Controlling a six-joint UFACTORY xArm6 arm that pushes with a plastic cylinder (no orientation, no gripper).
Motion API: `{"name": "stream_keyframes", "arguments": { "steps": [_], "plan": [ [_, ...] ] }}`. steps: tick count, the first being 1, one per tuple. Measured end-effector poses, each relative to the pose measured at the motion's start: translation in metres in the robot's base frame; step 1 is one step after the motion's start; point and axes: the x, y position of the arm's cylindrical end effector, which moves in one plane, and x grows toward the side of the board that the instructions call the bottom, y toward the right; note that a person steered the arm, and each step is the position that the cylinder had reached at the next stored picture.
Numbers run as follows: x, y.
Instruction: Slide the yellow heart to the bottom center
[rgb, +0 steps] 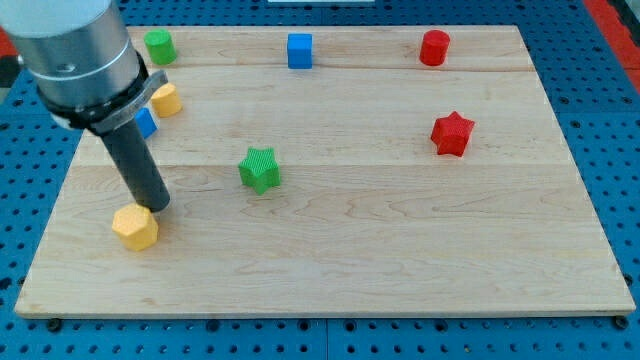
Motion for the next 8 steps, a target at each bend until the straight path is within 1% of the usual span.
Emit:
{"name": "stream_keyframes", "arguments": {
  "steps": [1, 2, 3, 4, 5, 6, 7, 8],
  "plan": [
    [0.018, 0.005],
    [0.008, 0.009],
    [-0.041, 0.028],
    [-0.078, 0.045],
    [-0.133, 0.069],
    [-0.184, 0.077],
    [-0.201, 0.023],
    [-0.204, -0.051]
  ]
}}
